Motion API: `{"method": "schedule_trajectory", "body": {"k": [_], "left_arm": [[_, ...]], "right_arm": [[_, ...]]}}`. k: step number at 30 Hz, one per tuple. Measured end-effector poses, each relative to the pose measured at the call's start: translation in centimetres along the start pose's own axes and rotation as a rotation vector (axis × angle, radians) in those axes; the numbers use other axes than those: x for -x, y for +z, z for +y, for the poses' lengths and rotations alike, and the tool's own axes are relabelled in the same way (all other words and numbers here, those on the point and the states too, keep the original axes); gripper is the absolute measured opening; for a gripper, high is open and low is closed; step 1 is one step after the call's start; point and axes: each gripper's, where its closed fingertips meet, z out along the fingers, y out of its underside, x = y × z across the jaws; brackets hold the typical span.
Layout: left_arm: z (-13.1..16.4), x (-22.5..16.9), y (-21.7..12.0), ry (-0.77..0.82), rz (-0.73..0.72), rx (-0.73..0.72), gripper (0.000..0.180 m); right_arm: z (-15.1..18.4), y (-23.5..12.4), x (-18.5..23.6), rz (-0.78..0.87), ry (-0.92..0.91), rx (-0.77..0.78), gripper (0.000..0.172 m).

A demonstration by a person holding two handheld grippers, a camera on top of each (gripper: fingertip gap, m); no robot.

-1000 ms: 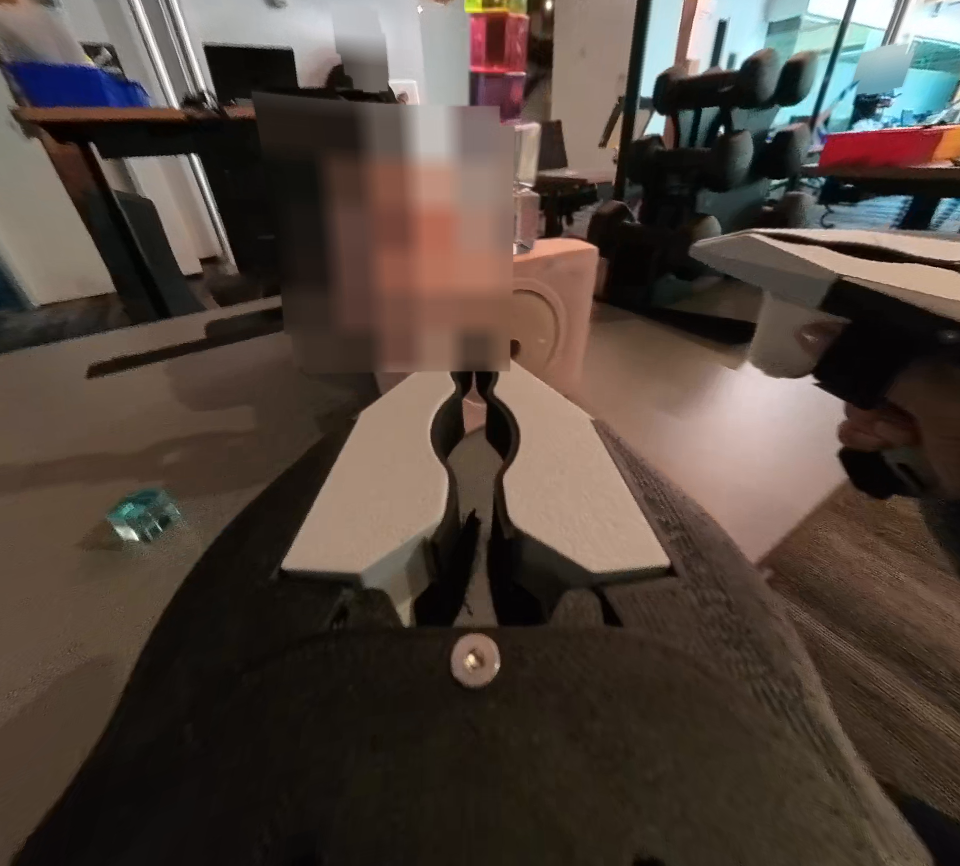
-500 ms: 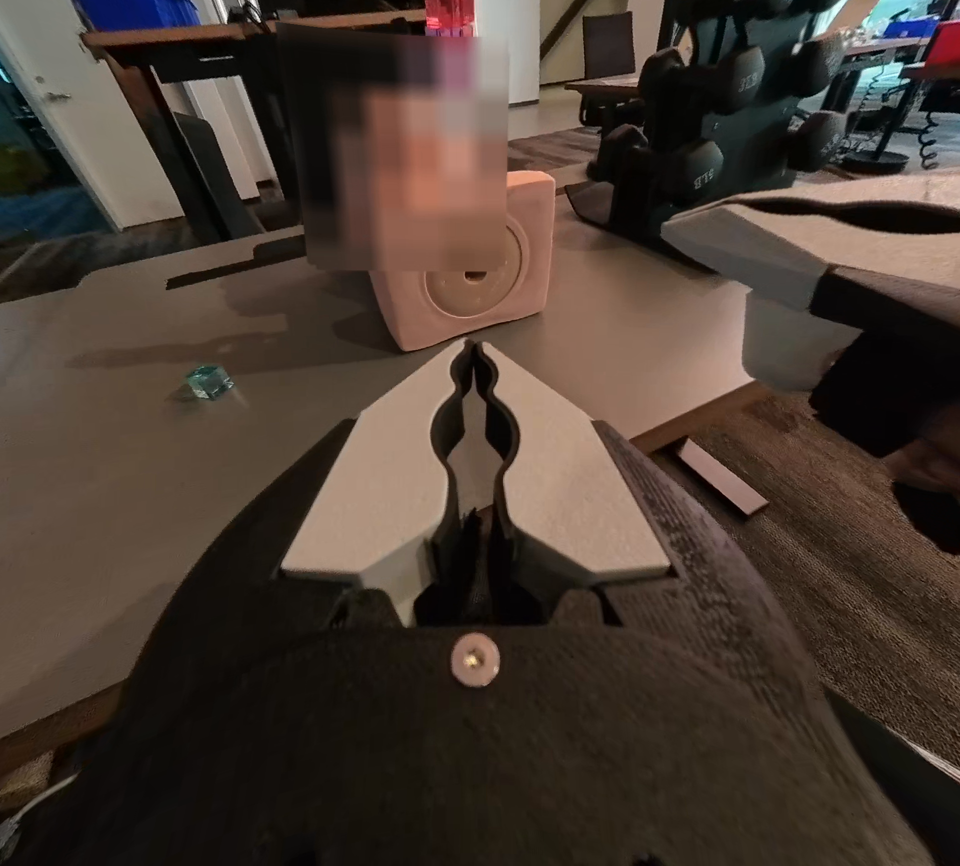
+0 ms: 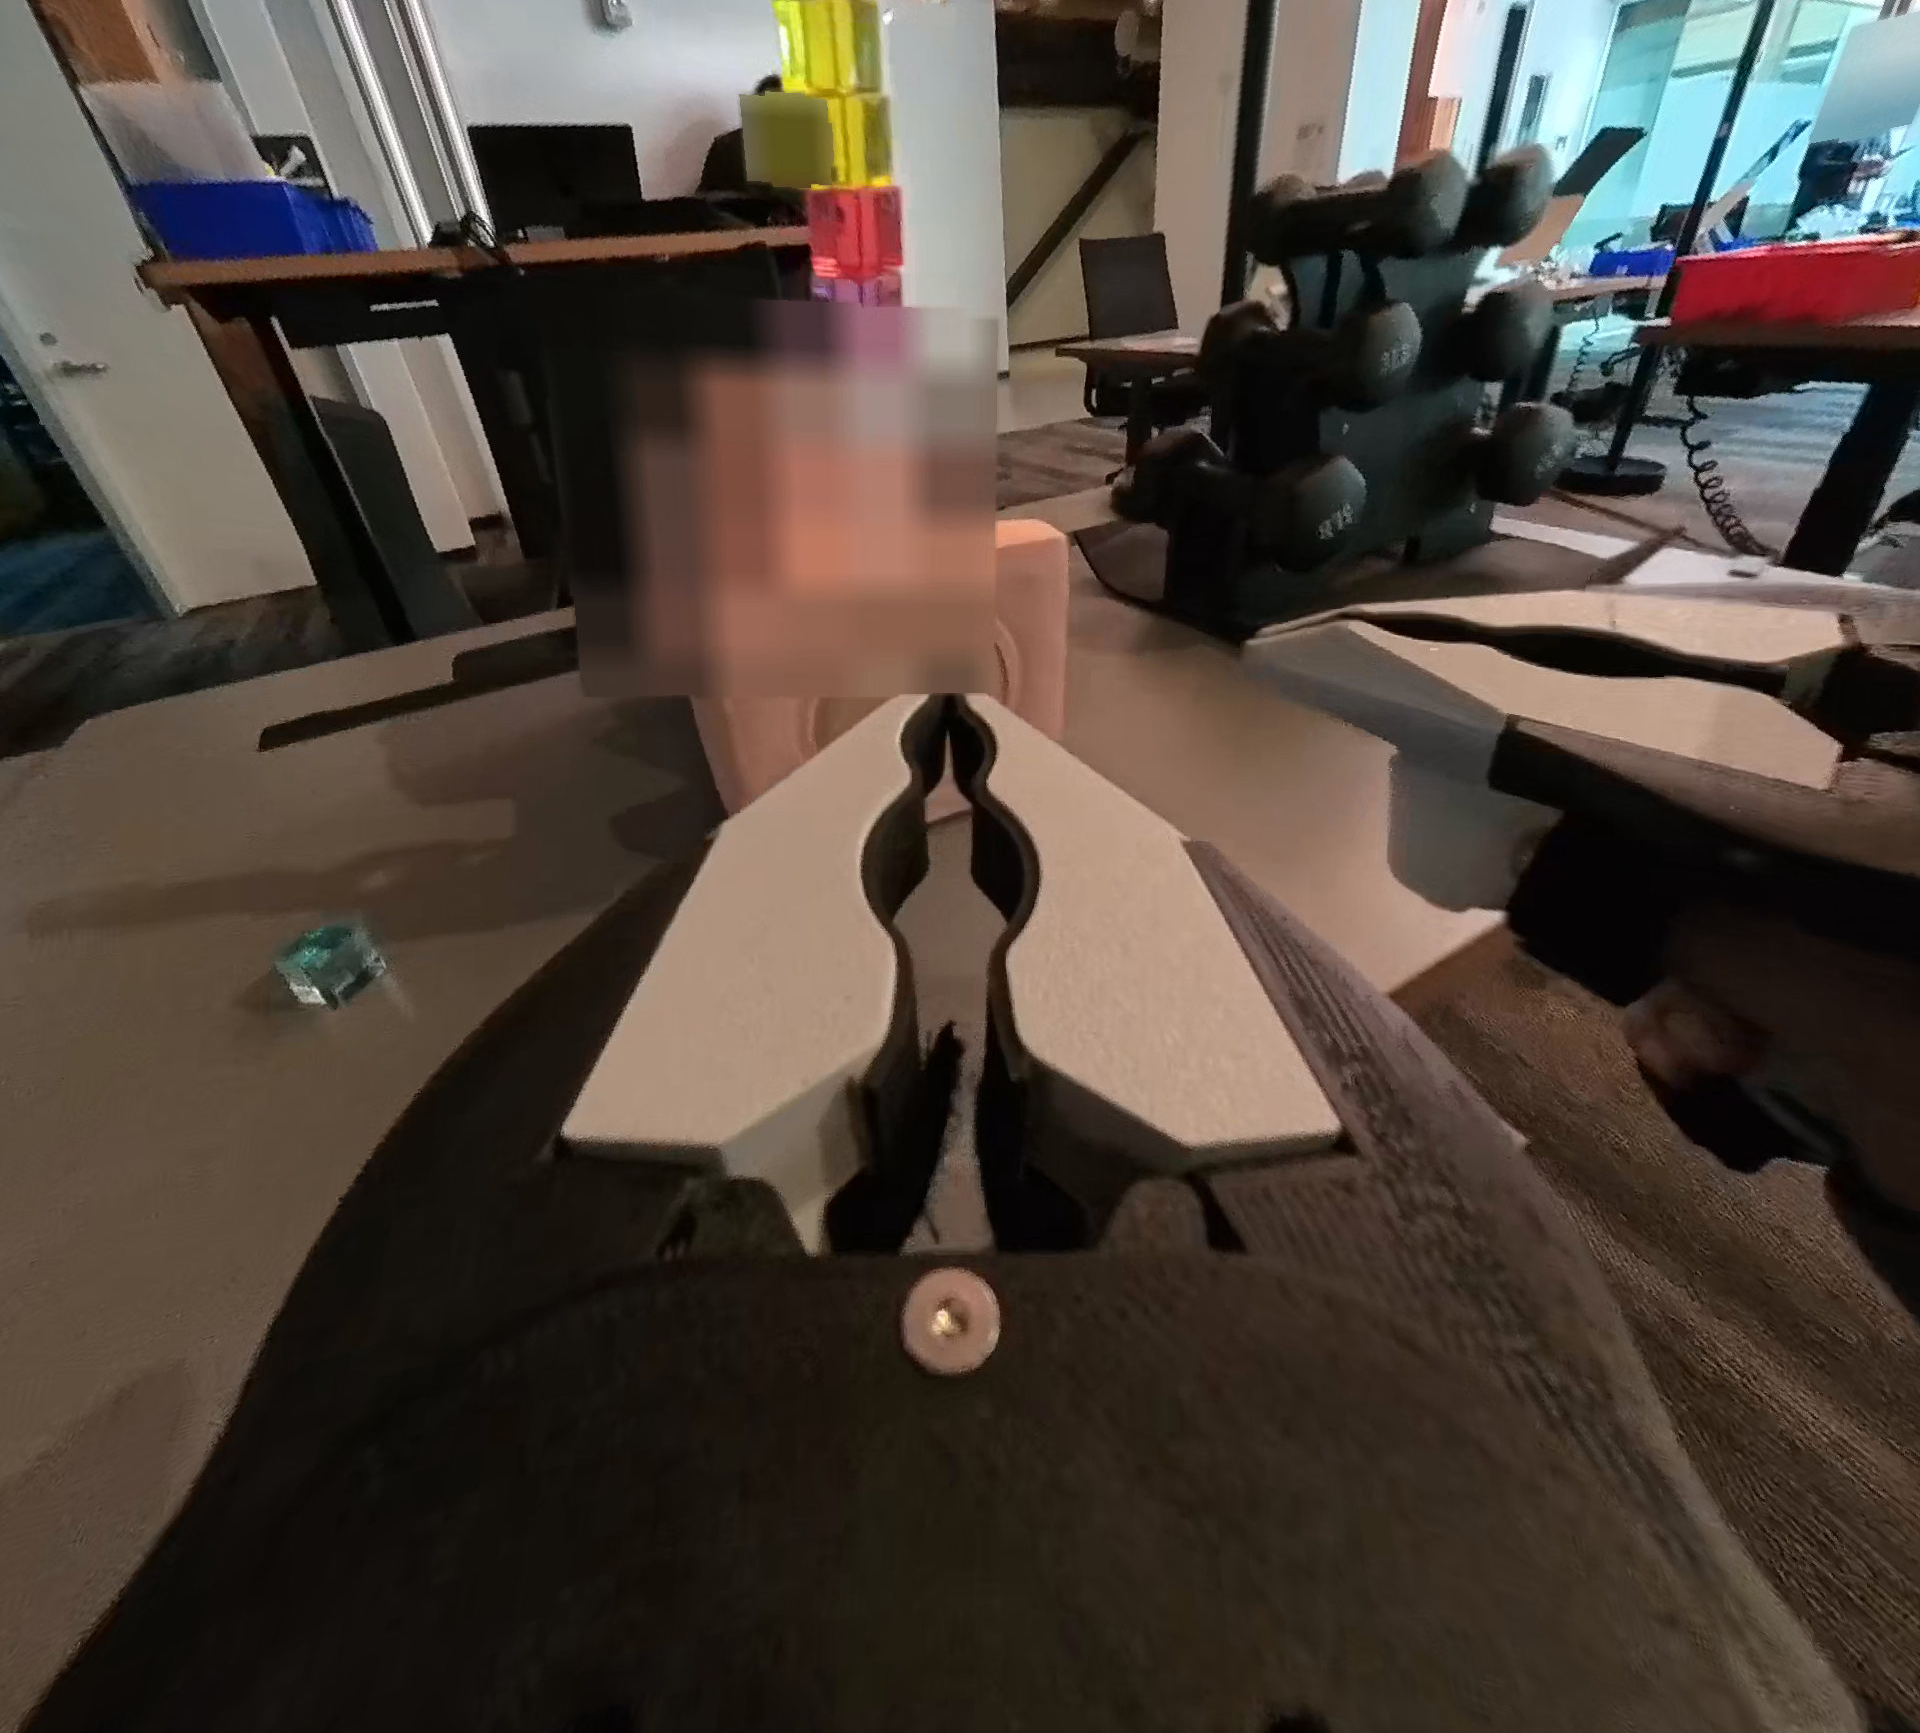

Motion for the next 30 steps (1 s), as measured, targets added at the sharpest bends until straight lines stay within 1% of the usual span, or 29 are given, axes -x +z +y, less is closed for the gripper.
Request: {"method": "schedule_trajectory", "body": {"k": [4, 8, 10, 12, 16, 18, 23, 25, 27, 30], "left_arm": [[1.0, 2.9, 2.2, -0.017, -0.028, -0.042, 0.000], [2.5, 6.5, 4.7, -0.081, -0.053, -0.078, 0.000], [3.5, 8.1, 5.8, -0.071, -0.069, -0.083, 0.000], [4.8, 10.2, 6.7, -0.044, -0.111, -0.056, 0.000], [7.4, 13.1, 7.3, -0.052, -0.143, 0.043, 0.000], [8.0, 13.9, 6.9, -0.044, -0.157, 0.067, 0.000], [8.3, 14.1, 6.3, -0.084, -0.084, 0.106, 0.000], [7.9, 13.9, 6.5, -0.079, -0.057, 0.111, 0.000], [7.6, 13.7, 7.2, -0.075, -0.032, 0.101, 0.000], [8.0, 13.7, 8.7, -0.063, -0.003, 0.138, 0.000]], "right_arm": [[0.3, 2.6, -1.3, -0.050, 0.027, -0.038, 0.003], [1.2, 6.2, -2.9, -0.073, 0.025, -0.037, 0.004], [1.5, 7.6, -3.7, -0.076, 0.026, -0.045, 0.005], [1.9, 8.4, -4.3, -0.084, 0.032, -0.046, 0.006], [2.3, 8.2, -5.0, -0.093, 0.024, -0.045, 0.006], [2.0, 7.6, -5.4, -0.082, 0.021, -0.055, 0.006], [-0.5, 5.6, -6.1, -0.050, -0.010, -0.120, 0.005], [-0.7, 5.4, -6.6, -0.020, -0.012, -0.115, 0.005], [-0.7, 5.5, -6.6, -0.016, -0.006, -0.108, 0.004], [-0.7, 5.7, -6.7, -0.006, -0.021, -0.108, 0.005]]}}
